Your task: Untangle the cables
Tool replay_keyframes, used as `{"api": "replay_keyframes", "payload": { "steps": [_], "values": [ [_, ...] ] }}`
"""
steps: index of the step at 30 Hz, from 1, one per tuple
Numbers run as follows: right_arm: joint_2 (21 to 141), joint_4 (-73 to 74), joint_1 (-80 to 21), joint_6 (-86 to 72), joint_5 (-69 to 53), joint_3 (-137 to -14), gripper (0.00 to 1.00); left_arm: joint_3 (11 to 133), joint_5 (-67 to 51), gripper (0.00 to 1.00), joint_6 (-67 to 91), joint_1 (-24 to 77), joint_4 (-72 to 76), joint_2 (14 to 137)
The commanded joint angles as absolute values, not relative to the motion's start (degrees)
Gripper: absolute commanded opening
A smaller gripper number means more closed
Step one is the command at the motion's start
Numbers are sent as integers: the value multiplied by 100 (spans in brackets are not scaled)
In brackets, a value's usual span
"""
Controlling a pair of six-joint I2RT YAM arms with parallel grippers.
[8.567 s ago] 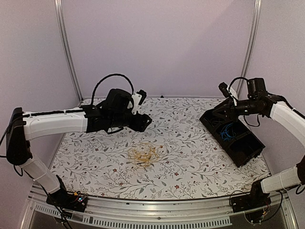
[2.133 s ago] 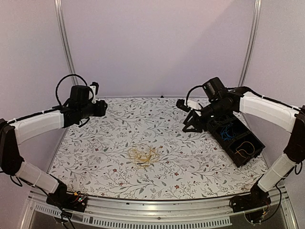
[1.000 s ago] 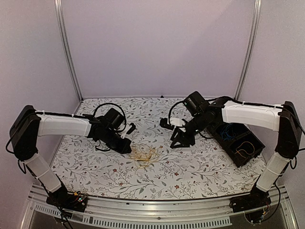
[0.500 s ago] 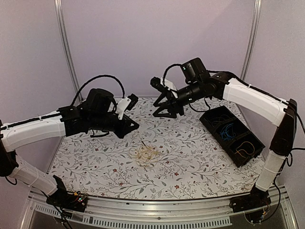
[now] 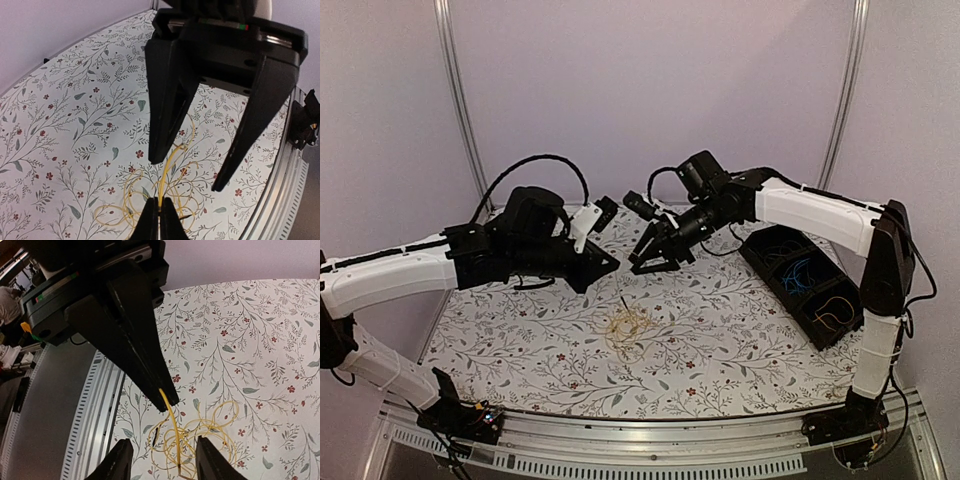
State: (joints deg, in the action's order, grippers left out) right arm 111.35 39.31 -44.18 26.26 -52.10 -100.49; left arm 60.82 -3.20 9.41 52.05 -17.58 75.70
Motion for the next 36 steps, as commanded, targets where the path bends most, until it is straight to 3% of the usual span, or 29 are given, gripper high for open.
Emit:
{"api": "replay_keyframes", "payload": {
  "steps": [1,3,7,10,22,30,36],
  "values": [
    [11127,3867,-4403,2430,-5610,-9970,26,6177,-101,0,950,5309,-1536,7604],
    [11061,3851,-4403,2401,-5503,-9972,1,6083,170,0,1056,5312,-1352,7627],
    [10720,3760,-4403,2411,-5713,-9846,0,5511,733,23,1403,5311,7,7756],
    [10477,3788,-4403,2362,-5907,-9871,0,5299,828,29,1678,5311,1145,8243],
    [9422,4829,-4029,2945,-5910,-11243,0,5191,1369,0,2411,4947,2327,10216],
    [8941,4535,-1994,2436,-7102,-12610,0,4609,1048,0,3026,4321,2623,10585],
    [8861,4060,-885,1873,-7472,-12775,0,4575,1018,0,3089,4231,2503,10689]
  ]
}}
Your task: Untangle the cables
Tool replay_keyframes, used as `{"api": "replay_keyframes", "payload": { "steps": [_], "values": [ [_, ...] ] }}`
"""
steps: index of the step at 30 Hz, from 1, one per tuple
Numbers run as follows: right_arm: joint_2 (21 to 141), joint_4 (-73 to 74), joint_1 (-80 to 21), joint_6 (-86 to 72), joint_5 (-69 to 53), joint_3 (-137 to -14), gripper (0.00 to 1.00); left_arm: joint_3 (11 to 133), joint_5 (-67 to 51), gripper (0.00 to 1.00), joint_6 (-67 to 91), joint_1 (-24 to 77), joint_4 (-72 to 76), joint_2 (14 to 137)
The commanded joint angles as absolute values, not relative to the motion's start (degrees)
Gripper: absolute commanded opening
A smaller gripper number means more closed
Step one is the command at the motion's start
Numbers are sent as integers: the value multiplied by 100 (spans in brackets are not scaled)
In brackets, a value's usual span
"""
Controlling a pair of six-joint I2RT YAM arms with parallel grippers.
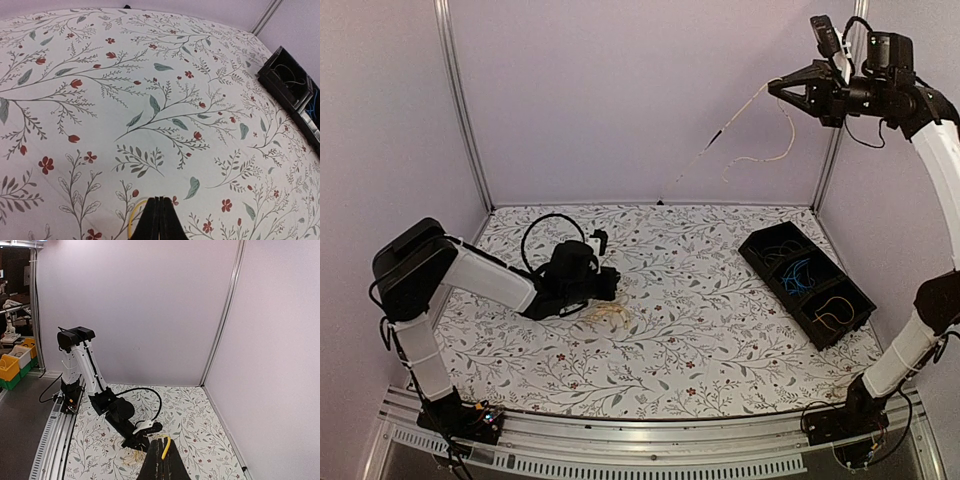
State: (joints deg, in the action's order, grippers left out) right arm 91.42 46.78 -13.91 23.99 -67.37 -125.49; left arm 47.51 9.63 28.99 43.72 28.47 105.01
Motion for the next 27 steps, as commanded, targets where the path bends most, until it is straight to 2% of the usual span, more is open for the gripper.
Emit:
{"api": "replay_keyframes", "payload": {
  "steps": [1,12,14,18,20,23,27],
  "values": [
    [8855,3840,-685,1697,-7633,-12741,0,4554,1018,0,3091,4217,2505,10683],
    [8477,1542,1540,-550,-7921,-12557,0,4351,934,0,3030,3962,2458,10445],
    [8411,1164,1711,-999,-7923,-12322,0,4315,948,0,3000,3926,2463,10374],
    [8194,1293,1752,-806,-7810,-11667,0,4190,864,0,2959,3920,2573,10180],
    [8084,1620,1797,-530,-7726,-11390,0,4155,713,4,2900,3920,2584,10020],
    [7828,2244,1836,232,-7448,-11048,0,4172,492,17,2814,3934,2419,9694],
    [7508,2952,1843,950,-7159,-10556,0,4569,49,41,2618,3971,1869,9208]
  ]
}}
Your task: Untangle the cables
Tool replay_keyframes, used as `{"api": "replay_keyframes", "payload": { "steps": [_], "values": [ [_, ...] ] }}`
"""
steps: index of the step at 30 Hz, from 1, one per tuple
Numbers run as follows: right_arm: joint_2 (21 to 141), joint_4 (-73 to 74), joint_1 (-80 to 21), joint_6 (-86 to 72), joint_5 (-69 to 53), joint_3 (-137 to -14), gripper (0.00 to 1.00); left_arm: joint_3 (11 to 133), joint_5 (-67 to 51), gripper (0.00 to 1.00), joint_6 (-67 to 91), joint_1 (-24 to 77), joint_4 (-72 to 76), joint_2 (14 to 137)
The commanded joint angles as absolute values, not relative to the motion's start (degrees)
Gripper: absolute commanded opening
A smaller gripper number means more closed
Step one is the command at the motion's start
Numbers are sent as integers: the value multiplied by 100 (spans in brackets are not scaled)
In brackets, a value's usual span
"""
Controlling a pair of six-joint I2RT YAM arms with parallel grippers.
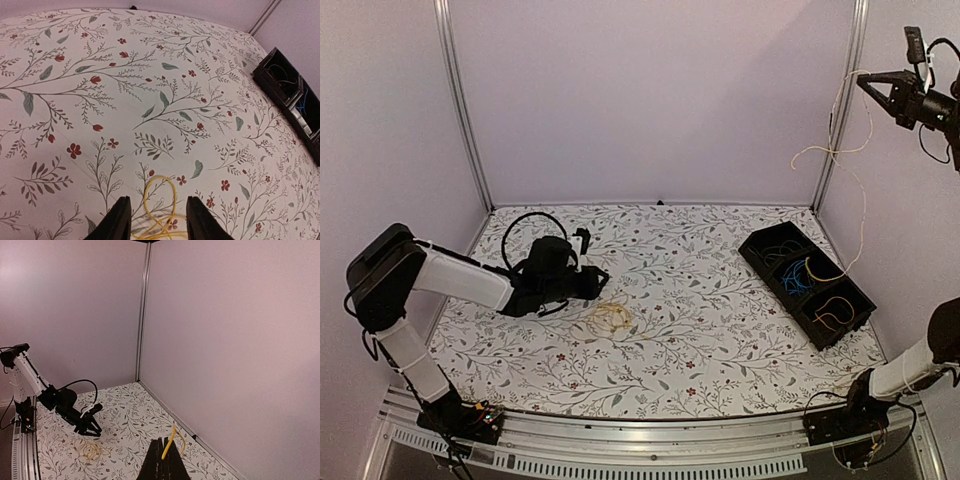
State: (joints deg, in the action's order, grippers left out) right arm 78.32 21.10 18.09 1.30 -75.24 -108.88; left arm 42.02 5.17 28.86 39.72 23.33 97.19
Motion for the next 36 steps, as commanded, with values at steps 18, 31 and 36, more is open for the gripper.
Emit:
{"api": "replay_keyframes", "payload": {
  "steps": [18,31,36],
  "values": [
    [6130,4067,1846,2230,-5620,-8703,0,7575,718,73,738,3886,241,9231],
    [5355,4556,1846,2552,-4353,-8495,0,6241,760,73,1033,3586,1138,8719],
    [5065,4782,1846,2675,-3965,-8508,0,6252,843,73,931,3593,1090,8672]
  ]
}}
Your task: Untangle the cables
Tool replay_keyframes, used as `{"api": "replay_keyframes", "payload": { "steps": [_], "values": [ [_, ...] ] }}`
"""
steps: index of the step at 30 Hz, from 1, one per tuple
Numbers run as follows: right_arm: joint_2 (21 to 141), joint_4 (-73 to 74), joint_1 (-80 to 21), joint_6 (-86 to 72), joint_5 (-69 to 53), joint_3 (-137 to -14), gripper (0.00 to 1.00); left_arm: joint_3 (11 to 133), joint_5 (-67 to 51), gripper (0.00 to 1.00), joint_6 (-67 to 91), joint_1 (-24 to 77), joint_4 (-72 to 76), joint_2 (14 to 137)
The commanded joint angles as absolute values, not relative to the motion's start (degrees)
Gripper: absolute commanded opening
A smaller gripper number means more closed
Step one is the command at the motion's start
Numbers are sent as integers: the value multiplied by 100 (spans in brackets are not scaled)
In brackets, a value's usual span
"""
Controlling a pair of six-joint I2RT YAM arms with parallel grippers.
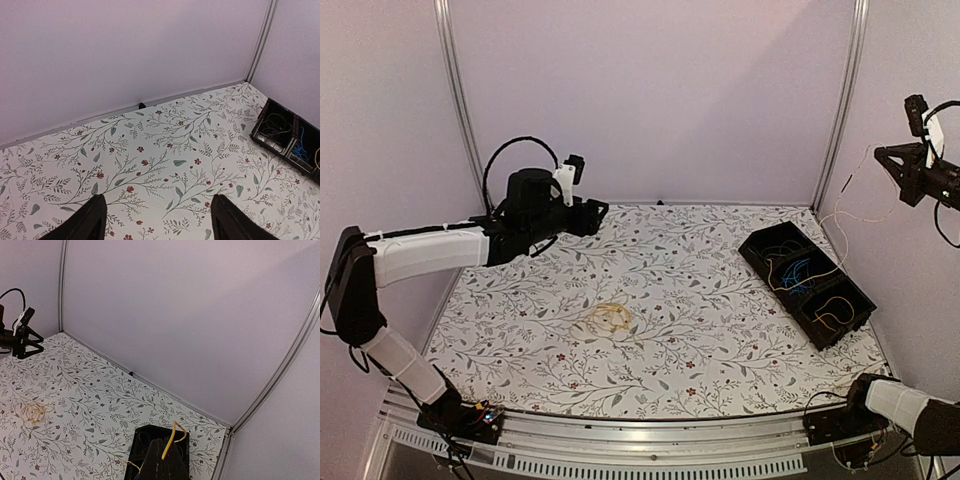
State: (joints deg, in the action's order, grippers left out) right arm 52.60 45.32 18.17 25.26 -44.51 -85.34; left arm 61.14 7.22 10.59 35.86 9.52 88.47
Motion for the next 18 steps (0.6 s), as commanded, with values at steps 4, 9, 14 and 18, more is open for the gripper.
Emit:
{"api": "replay_keyframes", "payload": {
  "steps": [4,9,14,18],
  "values": [
    [4918,4870,1846,2788,-3565,-8513,0,6256,912,73,880,3588,1091,8619],
    [4777,4948,1844,2872,-3138,-8537,0,6241,964,73,850,3589,1094,8595],
    [4702,4901,1846,2890,-2407,-8318,0,6268,912,73,913,3586,1060,8619],
    [4594,4865,1850,2952,-2188,-7890,0,6283,899,73,930,3587,1037,8608]
  ]
}}
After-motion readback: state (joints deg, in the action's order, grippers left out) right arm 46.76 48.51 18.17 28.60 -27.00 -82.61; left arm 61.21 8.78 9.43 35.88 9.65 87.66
